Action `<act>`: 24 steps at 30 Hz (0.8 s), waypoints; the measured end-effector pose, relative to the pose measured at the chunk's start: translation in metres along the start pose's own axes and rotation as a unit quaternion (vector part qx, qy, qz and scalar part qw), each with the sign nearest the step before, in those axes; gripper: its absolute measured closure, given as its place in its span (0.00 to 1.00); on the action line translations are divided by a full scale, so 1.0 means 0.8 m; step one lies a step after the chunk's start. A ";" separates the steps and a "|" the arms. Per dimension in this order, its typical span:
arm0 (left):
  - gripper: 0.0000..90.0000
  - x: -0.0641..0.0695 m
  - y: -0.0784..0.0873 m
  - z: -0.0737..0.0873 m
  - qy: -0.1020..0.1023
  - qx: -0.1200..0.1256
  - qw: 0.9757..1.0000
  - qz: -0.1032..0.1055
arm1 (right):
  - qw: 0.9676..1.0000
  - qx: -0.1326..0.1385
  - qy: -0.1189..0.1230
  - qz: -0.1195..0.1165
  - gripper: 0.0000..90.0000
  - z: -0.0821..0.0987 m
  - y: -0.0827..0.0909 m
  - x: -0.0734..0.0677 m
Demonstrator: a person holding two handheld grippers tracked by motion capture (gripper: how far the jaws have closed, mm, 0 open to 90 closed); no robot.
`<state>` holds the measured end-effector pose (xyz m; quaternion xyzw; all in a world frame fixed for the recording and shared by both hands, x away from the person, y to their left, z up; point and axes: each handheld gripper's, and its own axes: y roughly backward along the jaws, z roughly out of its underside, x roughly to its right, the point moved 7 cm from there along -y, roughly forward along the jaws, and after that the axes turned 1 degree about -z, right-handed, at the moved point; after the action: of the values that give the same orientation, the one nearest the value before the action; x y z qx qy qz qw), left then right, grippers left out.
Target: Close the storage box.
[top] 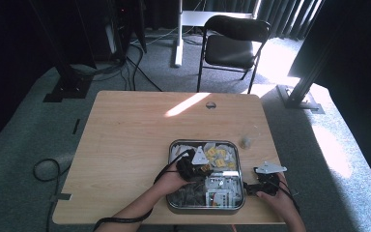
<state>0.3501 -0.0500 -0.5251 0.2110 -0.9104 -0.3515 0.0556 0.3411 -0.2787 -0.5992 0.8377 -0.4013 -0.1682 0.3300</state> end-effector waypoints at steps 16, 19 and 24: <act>0.52 -0.011 0.024 0.002 0.035 0.019 0.999 0.017 | 1.000 0.000 0.000 0.000 0.14 0.000 0.000 0.000; 0.44 -0.015 0.030 0.003 0.041 0.018 0.999 0.012 | 1.000 0.000 0.000 0.000 0.14 0.000 0.000 0.000; 0.37 -0.024 0.035 0.007 0.057 0.014 0.998 0.002 | 1.000 0.000 0.000 0.000 0.14 0.000 0.000 0.000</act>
<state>0.3561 -0.0196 -0.5100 0.2292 -0.9113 -0.3256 0.1051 0.3411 -0.2787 -0.5991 0.8377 -0.4012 -0.1685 0.3300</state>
